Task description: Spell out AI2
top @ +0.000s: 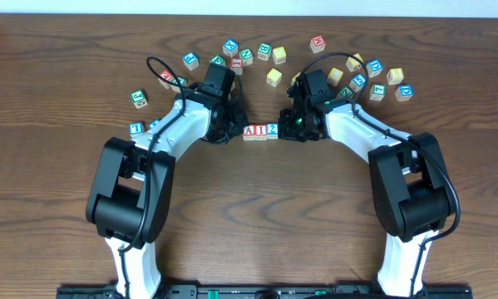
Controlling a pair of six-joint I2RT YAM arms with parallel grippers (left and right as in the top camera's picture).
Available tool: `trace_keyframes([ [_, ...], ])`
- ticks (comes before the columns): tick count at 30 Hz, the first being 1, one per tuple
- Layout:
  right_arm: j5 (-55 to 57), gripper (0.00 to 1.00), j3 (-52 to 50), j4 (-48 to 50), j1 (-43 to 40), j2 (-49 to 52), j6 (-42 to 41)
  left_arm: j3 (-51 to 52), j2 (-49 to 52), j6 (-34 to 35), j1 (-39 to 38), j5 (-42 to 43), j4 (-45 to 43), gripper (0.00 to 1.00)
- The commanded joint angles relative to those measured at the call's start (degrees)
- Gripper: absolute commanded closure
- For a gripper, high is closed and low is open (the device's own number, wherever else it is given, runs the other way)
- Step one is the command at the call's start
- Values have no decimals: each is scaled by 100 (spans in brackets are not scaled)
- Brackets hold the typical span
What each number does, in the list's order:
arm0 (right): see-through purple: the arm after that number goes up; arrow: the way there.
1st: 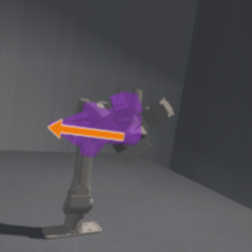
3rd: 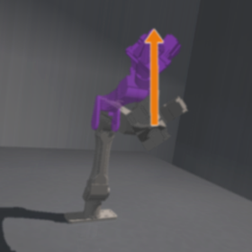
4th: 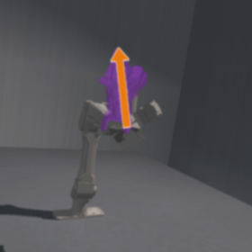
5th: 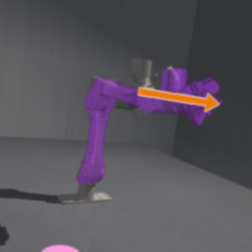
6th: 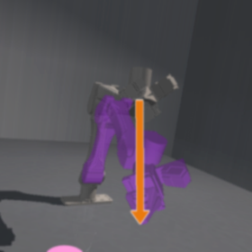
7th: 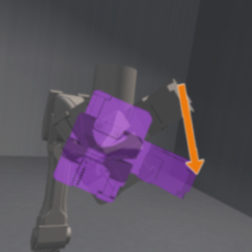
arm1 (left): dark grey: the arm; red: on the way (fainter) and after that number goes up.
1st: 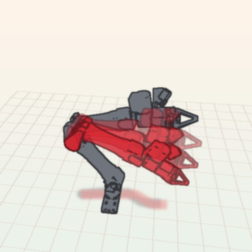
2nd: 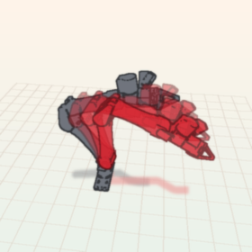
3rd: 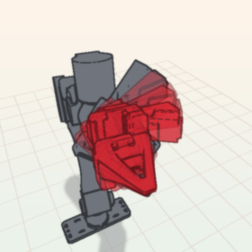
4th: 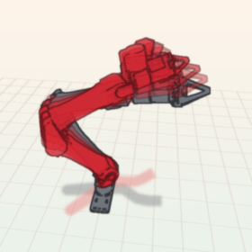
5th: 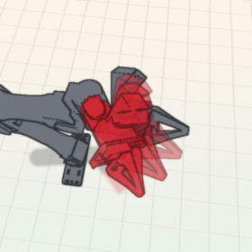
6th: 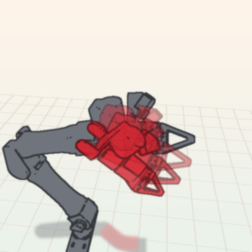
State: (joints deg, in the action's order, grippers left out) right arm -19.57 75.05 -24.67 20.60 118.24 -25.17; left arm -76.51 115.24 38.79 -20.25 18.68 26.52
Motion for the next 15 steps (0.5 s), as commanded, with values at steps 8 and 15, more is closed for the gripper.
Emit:
trace_keyframes([
  [8, -7, 99, 33, 2, -17, 50, 33, 33, 50, -170, -9, -264, -26, 93],
  [15, 125, 99, 33, 24, -168, 50, 39, 33, 48, -365, 85, -527, -24, 93],
])
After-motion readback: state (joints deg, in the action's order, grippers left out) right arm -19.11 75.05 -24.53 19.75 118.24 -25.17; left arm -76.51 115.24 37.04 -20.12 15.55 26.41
